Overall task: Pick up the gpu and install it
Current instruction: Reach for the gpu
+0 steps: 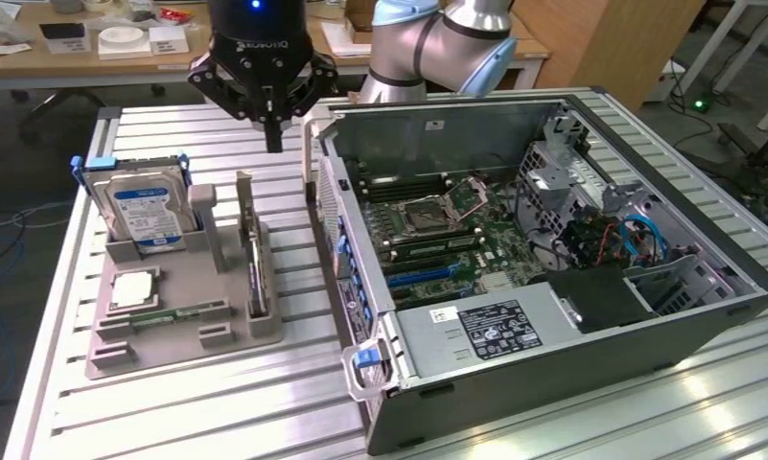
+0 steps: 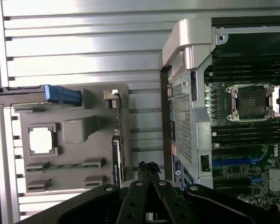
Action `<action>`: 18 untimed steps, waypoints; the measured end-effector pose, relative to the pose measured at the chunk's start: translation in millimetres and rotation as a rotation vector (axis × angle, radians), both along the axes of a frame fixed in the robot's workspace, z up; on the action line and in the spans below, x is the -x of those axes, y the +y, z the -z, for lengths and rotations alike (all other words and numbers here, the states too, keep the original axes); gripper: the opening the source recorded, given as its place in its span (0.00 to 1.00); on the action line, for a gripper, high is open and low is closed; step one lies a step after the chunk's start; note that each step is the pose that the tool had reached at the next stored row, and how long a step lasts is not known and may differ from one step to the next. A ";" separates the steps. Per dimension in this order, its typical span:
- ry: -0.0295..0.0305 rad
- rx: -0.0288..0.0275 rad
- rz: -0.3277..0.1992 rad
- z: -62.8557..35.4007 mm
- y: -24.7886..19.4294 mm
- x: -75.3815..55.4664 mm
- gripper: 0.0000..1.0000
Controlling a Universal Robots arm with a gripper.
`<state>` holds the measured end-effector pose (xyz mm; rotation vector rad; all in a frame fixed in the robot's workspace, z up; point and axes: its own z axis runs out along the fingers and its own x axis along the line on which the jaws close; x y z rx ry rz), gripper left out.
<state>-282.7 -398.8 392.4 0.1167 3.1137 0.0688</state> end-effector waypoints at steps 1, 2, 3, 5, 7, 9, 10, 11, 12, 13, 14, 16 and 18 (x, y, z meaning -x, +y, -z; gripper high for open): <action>0.0000 0.0000 0.000 0.0 0.0 1.2 0.11; -0.0001 0.0000 0.000 0.1 0.0 2.4 0.11; 0.0000 0.0000 0.000 0.0 0.0 3.7 0.11; 0.0000 0.0000 0.000 0.0 0.0 6.0 0.11; 0.0000 0.0000 0.000 0.1 0.0 8.5 0.11; 0.0000 0.0000 0.000 0.1 0.0 11.1 0.11; 0.0000 0.0000 0.000 0.1 0.0 12.4 0.11; 0.0000 0.0001 0.000 0.1 0.0 13.7 0.11; 0.0000 0.0000 0.000 0.1 0.0 15.0 0.11; 0.0000 0.0000 0.000 0.1 0.0 16.3 0.11; 0.0000 0.0000 0.000 0.1 0.0 17.7 0.11; 0.0000 0.0000 0.000 0.2 0.0 20.2 0.11; 0.0000 0.0000 0.000 0.2 0.0 22.9 0.11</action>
